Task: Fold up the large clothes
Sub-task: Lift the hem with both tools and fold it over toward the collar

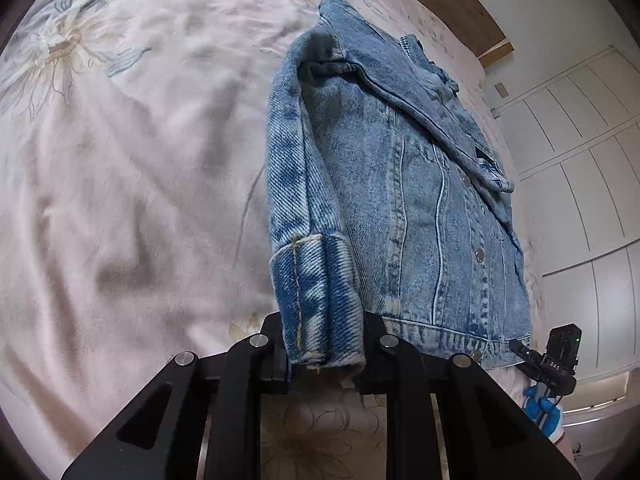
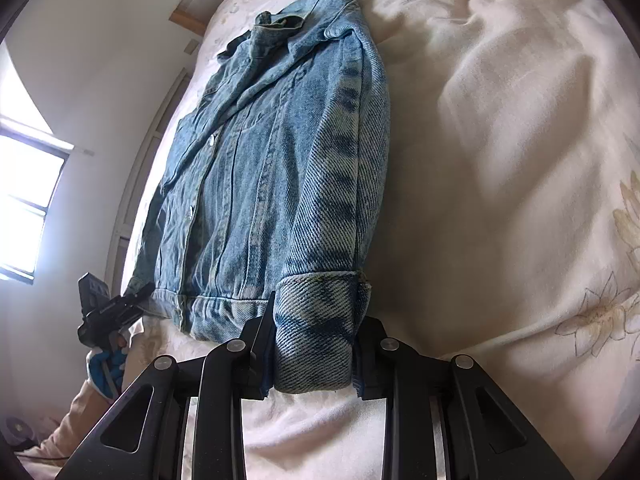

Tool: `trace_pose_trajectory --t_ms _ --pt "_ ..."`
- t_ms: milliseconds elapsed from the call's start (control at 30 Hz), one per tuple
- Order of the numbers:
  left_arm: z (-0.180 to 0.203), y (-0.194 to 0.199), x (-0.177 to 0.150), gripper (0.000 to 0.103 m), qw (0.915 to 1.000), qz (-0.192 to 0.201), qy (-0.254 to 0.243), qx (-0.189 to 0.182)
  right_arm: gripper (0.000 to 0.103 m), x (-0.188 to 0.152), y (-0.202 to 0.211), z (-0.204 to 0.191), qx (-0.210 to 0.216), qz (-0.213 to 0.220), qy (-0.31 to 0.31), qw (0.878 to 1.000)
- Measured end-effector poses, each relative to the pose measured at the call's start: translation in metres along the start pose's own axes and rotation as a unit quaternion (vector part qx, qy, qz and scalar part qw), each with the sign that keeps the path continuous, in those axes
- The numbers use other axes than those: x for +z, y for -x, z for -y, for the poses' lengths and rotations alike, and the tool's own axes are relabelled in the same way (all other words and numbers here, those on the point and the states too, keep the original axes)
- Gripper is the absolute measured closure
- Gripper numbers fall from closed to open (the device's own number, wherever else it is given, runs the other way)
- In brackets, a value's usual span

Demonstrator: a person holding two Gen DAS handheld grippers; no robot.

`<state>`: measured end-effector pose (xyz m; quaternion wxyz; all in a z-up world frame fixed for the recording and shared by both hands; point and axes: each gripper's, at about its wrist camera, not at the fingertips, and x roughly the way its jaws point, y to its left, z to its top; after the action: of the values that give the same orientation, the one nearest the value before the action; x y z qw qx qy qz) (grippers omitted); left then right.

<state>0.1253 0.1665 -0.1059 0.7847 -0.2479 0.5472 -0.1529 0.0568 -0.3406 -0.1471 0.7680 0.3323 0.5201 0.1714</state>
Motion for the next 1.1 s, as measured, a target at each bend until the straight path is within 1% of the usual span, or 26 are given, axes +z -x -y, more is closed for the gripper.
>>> trace_pose_trajectory --t_ms 133,467,533,567,600,633,767,933,1100 --pt "-0.008 -0.001 0.003 0.080 0.9997 -0.008 0.023 -0.006 0.073 0.000 -0.001 0.001 -0.006 -0.003 -0.006 1.000" --pt "-0.019 -0.003 0.014 0.079 0.9984 -0.016 0.049 -0.024 0.069 0.003 -0.003 0.006 0.003 -0.010 -0.018 1.000" --pt "-0.022 -0.003 0.016 0.080 0.9978 -0.016 0.056 -0.033 0.071 0.003 -0.003 0.002 -0.005 -0.008 -0.007 1.000" --pt "-0.023 -0.002 0.016 0.080 0.9974 -0.015 0.059 -0.037 0.074 0.002 -0.003 0.000 -0.007 -0.008 -0.005 1.000" --pt "-0.024 0.000 0.017 0.083 0.9973 -0.011 0.060 -0.041 0.076 0.002 -0.002 -0.001 -0.007 -0.006 -0.002 1.000" --pt "-0.023 0.002 0.017 0.087 0.9973 -0.006 0.057 -0.046 0.077 0.002 -0.001 -0.001 -0.004 -0.004 -0.001 1.000" --pt "-0.018 0.011 0.015 0.091 0.9980 0.007 0.036 -0.051 0.082 0.002 0.001 -0.003 0.001 0.001 0.000 1.000" --pt "-0.015 0.020 0.016 0.092 0.9976 0.012 0.029 -0.063 0.087 0.005 0.009 -0.005 0.028 0.011 -0.004 1.000" --pt "-0.013 0.033 0.024 0.092 0.9943 0.029 0.041 -0.094 0.089 0.009 0.013 -0.007 0.056 0.018 -0.015 0.998"
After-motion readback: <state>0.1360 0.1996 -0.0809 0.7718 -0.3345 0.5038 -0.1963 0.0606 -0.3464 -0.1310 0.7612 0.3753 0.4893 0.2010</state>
